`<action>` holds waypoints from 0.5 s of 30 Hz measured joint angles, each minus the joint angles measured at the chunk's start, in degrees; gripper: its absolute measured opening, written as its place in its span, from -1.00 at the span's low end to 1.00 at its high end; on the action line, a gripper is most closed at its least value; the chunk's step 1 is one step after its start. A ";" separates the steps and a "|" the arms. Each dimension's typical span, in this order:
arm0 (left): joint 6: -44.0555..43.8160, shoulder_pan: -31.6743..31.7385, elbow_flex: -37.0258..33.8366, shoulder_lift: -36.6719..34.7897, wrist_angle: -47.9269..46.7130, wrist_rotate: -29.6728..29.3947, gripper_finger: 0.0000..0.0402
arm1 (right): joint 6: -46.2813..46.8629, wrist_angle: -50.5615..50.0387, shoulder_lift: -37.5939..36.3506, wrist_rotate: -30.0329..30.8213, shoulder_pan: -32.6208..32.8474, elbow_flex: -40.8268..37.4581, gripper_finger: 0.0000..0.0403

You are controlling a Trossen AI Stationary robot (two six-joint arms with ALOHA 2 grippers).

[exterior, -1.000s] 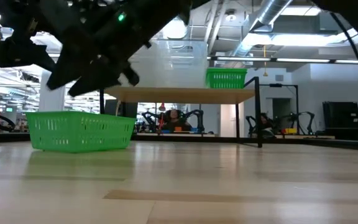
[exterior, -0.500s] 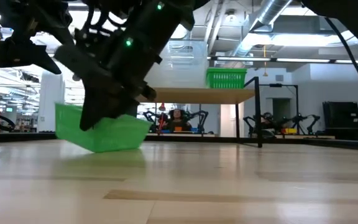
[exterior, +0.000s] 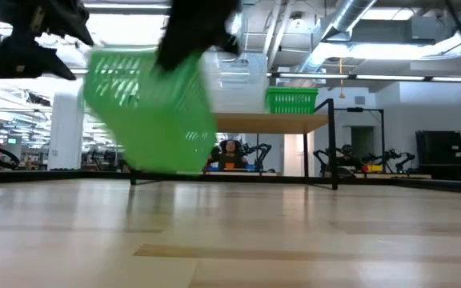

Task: Stack baskets on shelf by color
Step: Stack the green bin on the green bin

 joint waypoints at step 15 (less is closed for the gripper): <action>5.39 -0.02 1.73 -12.63 8.31 -11.35 0.23 | -1.55 -35.89 -33.97 29.70 1.63 0.02 -0.98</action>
